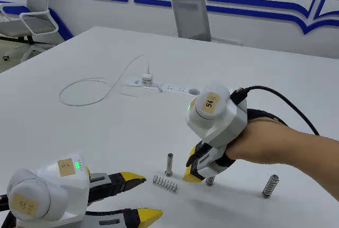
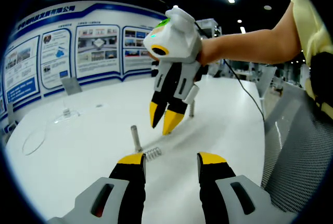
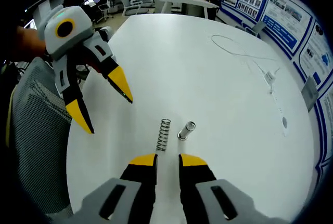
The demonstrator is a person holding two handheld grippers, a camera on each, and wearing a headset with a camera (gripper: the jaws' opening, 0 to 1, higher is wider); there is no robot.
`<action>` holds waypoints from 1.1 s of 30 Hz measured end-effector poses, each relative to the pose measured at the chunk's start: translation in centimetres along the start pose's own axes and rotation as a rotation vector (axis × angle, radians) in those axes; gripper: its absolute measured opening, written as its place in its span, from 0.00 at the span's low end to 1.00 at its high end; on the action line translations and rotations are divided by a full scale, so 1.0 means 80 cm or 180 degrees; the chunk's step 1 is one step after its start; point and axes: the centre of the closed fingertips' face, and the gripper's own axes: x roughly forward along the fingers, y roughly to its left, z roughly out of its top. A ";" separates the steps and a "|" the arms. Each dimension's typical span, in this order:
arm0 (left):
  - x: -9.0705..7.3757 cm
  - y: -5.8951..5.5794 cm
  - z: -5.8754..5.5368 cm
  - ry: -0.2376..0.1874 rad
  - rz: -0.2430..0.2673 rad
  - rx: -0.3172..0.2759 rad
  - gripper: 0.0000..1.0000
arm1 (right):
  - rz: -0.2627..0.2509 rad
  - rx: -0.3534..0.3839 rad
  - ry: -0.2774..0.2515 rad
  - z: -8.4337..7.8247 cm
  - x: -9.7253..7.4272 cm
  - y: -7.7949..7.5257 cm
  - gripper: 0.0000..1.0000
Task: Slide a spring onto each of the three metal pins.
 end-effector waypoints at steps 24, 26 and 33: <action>-0.006 0.005 -0.006 0.0026 0.0040 -0.0045 0.40 | 0.0068 0.0261 0.0044 -0.003 0.051 0.011 0.15; -0.007 0.005 -0.007 0.0028 0.0042 -0.0047 0.40 | 0.0070 0.0268 0.0051 -0.004 0.052 0.011 0.14; -0.006 0.006 -0.007 0.0025 0.0045 -0.0046 0.40 | 0.0086 0.0272 0.0083 -0.007 0.055 0.011 0.13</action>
